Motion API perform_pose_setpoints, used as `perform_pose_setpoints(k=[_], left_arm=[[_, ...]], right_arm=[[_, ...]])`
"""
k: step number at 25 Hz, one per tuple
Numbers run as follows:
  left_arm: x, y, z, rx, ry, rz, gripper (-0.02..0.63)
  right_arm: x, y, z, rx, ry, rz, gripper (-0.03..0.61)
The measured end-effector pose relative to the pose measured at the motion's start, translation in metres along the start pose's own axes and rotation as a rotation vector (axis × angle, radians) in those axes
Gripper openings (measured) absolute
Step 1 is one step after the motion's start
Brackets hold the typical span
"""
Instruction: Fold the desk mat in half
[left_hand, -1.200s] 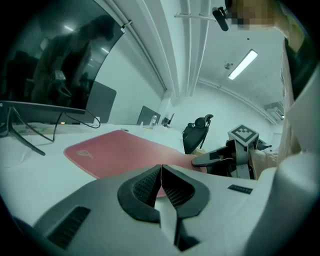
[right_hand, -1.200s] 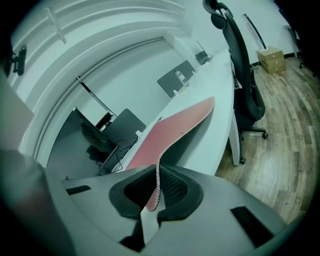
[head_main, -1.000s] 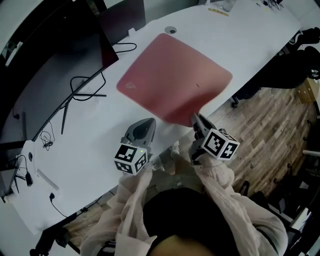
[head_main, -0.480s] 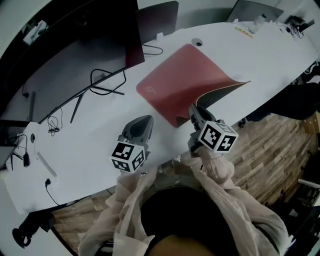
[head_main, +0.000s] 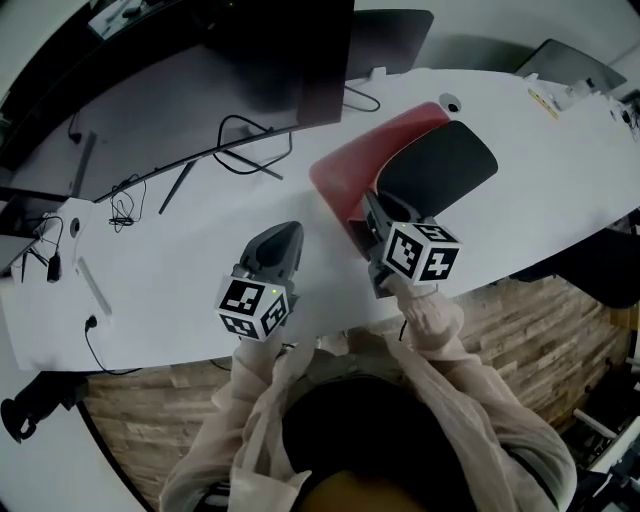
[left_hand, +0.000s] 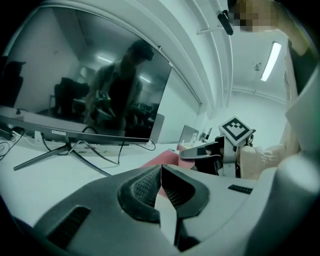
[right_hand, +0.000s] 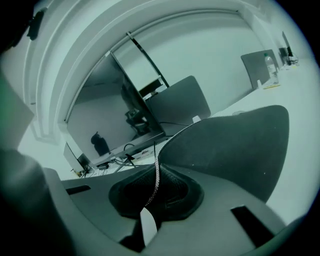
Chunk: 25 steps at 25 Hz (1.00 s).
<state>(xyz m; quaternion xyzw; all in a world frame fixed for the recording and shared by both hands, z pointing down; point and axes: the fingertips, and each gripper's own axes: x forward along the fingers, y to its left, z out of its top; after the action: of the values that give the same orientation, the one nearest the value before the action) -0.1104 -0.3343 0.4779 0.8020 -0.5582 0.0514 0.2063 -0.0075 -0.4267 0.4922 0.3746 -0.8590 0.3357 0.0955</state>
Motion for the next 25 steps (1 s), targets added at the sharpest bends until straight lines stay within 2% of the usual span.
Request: perform_pose_setpoints(k=[3,6,12,14,16,20,25], left_arm=[[-0.006,0.01,-0.004,-0.015,0.005,0.052,0.029],[-0.006,0.017,-0.005,-0.024,0.006,0.076,0.029],[-0.015,0.028,-0.015,-0.049,0.012,0.12,0.029],[-0.017,0.028,-0.017,-0.055,0.007,0.128,0.029],[-0.019,0.026,-0.018,-0.055,0.003,0.132,0.029],[-0.023,0.022,-0.017,-0.05,-0.009,0.133,0.029],[-0.031,0.014,-0.011,-0.037,-0.023,0.117,0.029]], right_arm=[[0.037,0.009,-0.021,-0.01,0.099,0.041,0.037],[0.066,0.008,-0.04,-0.012,0.181,0.047,0.038],[0.095,0.008,-0.061,-0.008,0.271,0.04,0.069],[0.099,0.009,-0.06,0.019,0.268,0.054,0.128],[0.101,0.016,-0.057,0.039,0.252,0.092,0.217],[0.096,0.027,-0.048,0.025,0.209,0.13,0.245],[0.08,0.036,-0.032,0.015,0.161,0.145,0.245]])
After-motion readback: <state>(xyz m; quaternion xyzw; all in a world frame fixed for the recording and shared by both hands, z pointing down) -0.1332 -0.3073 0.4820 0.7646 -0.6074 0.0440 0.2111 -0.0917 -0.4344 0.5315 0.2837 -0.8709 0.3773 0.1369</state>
